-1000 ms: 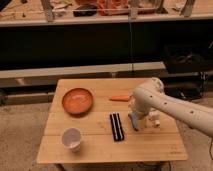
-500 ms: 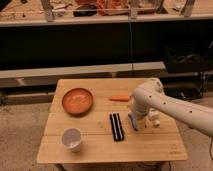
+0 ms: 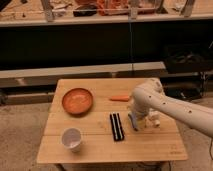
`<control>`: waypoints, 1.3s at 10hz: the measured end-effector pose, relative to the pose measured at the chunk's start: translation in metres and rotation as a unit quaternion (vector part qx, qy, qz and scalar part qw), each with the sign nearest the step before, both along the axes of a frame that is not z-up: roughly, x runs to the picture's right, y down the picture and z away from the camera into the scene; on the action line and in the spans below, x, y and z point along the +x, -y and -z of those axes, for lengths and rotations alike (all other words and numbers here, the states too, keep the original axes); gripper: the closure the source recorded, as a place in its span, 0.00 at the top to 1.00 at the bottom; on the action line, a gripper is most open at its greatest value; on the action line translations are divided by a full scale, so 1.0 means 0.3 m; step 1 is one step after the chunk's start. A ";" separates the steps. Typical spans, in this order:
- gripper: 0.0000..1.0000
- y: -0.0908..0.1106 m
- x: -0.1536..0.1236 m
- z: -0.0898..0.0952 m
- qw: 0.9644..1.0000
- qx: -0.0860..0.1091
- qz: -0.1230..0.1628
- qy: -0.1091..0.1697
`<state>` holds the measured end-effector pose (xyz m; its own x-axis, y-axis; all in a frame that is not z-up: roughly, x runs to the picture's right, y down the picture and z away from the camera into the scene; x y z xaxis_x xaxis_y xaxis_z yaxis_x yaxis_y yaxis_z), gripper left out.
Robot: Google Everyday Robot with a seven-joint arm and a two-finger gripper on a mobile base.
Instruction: Push the eraser across the table
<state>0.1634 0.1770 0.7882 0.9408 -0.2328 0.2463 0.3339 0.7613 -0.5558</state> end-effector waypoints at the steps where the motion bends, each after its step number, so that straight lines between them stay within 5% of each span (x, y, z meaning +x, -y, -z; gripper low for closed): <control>1: 0.80 -0.001 -0.002 0.000 1.000 -0.001 0.001 0.001; 13: 0.80 -0.028 -0.006 0.002 1.000 -0.013 0.020 0.012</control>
